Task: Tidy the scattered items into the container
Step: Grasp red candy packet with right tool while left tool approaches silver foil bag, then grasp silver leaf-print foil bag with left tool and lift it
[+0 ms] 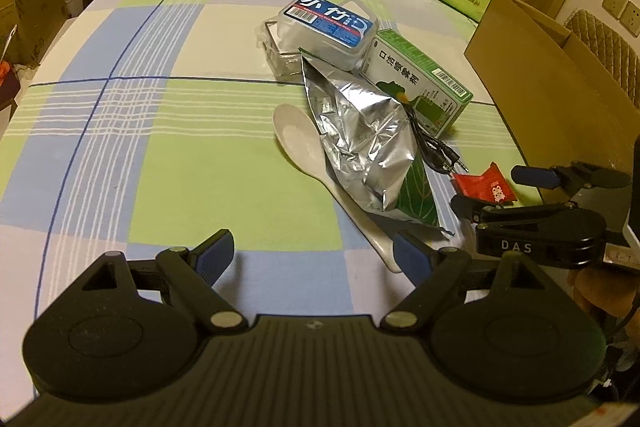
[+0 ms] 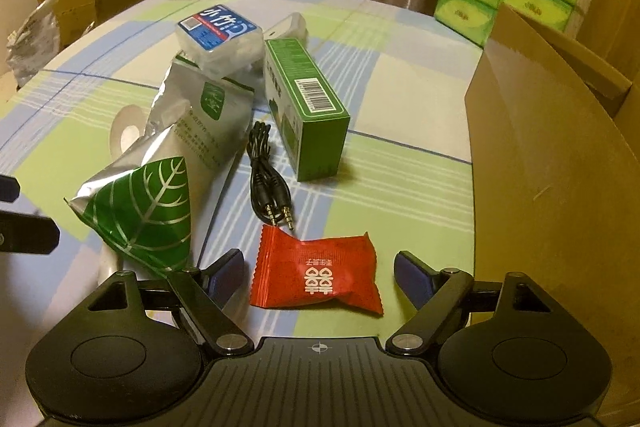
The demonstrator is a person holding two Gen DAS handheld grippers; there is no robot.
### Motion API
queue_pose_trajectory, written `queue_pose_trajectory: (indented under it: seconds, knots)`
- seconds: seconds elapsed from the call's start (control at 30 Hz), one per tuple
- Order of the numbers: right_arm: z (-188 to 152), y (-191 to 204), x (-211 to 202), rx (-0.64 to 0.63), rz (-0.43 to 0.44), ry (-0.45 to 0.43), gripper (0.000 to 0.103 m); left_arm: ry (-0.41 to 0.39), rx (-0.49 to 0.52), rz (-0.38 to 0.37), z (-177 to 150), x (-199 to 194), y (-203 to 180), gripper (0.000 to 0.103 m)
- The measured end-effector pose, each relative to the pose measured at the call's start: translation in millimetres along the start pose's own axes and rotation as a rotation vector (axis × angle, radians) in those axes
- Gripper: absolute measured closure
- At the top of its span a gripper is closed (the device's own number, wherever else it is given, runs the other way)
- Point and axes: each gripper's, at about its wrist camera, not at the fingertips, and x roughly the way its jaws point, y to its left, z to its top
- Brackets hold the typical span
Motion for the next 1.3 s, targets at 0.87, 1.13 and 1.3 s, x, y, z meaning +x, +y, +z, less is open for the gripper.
queue_pose_trajectory:
  seconds: [0.87,1.13,1.3]
  knots:
    - [-6.9,-2.1,-12.7,0.053,0.034,-0.009,0.057,-0.002,0.014,-0.033,1.5,9.9,-9.3,0.020]
    - [-12.0,-1.0,-17.3,0.037,0.033,-0.019,0.057,-0.027,0.047,-0.079,18.9,18.4,-26.4,0.021]
    - [-13.0,-2.1,-18.4,0.035,0.038,-0.020,0.057,0.006,0.003,-0.122,30.1,38.1,-29.8,0.024]
